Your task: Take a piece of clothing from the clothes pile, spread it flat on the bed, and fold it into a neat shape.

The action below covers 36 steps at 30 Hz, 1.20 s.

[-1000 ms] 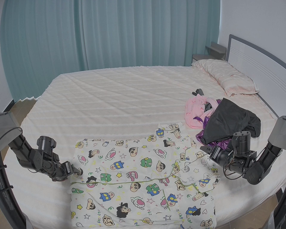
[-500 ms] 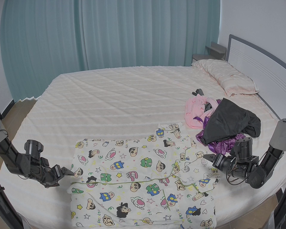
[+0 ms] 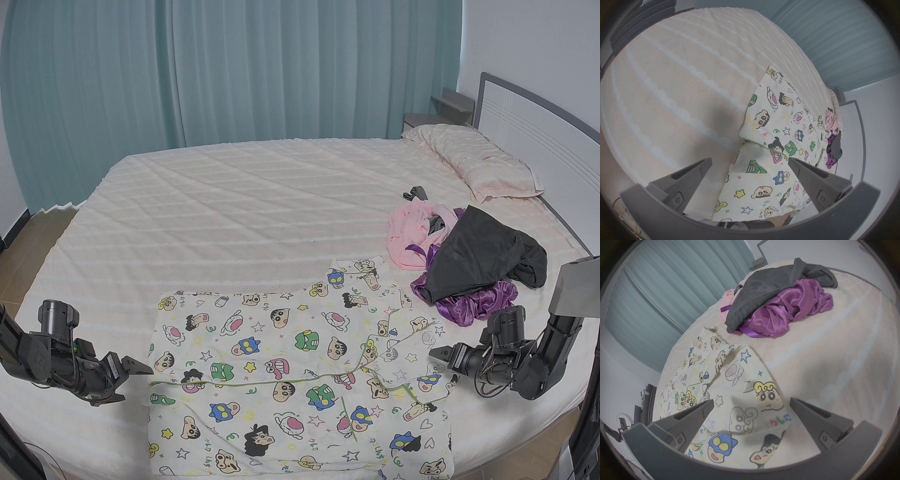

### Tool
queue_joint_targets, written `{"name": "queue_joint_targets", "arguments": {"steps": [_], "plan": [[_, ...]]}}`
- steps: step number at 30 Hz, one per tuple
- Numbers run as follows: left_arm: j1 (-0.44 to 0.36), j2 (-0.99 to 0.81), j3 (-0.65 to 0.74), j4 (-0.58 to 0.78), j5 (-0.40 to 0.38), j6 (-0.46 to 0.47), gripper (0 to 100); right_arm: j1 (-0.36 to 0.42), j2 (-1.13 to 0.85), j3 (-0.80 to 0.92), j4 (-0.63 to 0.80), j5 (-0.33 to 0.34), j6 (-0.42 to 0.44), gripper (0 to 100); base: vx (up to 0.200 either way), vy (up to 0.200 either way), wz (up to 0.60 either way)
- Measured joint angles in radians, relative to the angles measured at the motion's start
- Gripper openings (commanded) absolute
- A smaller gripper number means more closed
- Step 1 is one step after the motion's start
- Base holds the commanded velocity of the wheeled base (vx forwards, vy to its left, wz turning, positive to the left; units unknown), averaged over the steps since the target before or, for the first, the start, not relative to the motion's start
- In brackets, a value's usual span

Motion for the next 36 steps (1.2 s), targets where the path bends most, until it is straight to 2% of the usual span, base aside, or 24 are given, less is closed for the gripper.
{"name": "queue_joint_targets", "arguments": {"steps": [1,2,10,18,28,29,36], "plan": [[0.0,-0.002,0.002,0.0,-0.004,0.0,100,-0.001,0.01,-0.007,-0.002,0.006,-0.001,100,0.0,0.0,0.0],[0.0,-0.003,0.004,0.001,-0.007,-0.001,100,-0.003,0.02,-0.014,-0.003,0.01,-0.002,0,0.0,0.0,0.0],[-0.001,-0.009,0.011,0.001,-0.011,-0.001,100,-0.015,0.074,-0.053,-0.006,0.014,0.003,0,0.0,0.0,0.0],[-0.004,-0.011,0.023,0.001,-0.011,-0.001,100,-0.067,0.068,-0.042,-0.011,0.01,0.014,0,0.0,0.0,0.0],[-0.021,-0.011,0.041,0.0,-0.011,0.001,100,-0.106,0.074,-0.037,-0.095,0.009,0.046,0,0.0,0.0,0.0],[-0.023,-0.011,0.042,0.0,-0.011,0.001,100,-0.107,0.074,-0.035,-0.096,0.01,0.046,100,0.0,0.0,0.0],[-0.033,-0.021,0.05,0.003,-0.01,-0.002,100,-0.108,0.062,-0.016,-0.104,0.014,0.072,100,0.0,0.0,0.0]]}}
